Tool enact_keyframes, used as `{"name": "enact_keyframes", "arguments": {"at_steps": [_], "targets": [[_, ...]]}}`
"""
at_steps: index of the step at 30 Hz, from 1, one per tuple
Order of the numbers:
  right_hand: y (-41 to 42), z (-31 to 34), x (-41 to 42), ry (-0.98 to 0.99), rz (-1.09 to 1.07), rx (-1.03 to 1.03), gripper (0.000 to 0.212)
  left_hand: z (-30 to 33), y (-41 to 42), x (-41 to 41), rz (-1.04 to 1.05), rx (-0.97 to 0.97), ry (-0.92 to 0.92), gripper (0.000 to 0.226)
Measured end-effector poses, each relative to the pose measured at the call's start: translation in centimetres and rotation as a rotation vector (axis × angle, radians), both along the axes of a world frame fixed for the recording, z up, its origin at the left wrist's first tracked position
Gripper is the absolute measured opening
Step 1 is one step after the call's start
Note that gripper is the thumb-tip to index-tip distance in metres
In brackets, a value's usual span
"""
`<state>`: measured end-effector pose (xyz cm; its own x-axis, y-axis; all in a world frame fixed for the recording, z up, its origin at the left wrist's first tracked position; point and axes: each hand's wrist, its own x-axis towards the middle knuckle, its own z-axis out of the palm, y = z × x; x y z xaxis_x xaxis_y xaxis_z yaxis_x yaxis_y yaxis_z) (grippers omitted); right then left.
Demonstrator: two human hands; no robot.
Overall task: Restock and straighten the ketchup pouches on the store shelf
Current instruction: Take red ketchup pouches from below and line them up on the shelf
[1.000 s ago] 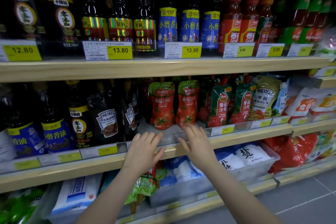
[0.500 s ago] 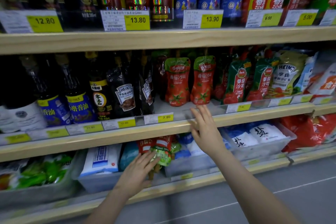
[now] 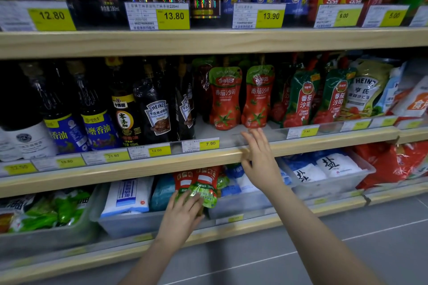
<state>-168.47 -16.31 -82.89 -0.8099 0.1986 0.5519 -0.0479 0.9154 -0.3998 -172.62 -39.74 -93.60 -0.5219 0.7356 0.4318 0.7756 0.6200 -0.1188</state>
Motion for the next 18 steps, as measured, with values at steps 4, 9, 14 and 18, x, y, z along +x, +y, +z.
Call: {"name": "enact_keyframes", "arguments": {"at_steps": [4, 9, 14, 18], "targets": [[0.0, 0.2, 0.2, -0.022, -0.003, -0.008, 0.062, 2.3, 0.4, -0.3, -0.042, 0.106, 0.071, 0.036], [0.3, 0.5, 0.4, -0.070, 0.004, 0.004, 0.064, 7.7, 1.5, -1.3, -0.034, 0.321, 0.086, 0.050], [0.5, 1.6, 0.9, -0.160, 0.065, -0.054, 0.066, 12.8, 2.7, -0.8, -0.035, 0.345, 0.024, 0.036], [0.3, 3.6, 2.1, -0.261, 0.187, -0.301, 0.065, 14.8, 4.4, -0.8, -0.015, 0.339, -0.121, 0.027]]}}
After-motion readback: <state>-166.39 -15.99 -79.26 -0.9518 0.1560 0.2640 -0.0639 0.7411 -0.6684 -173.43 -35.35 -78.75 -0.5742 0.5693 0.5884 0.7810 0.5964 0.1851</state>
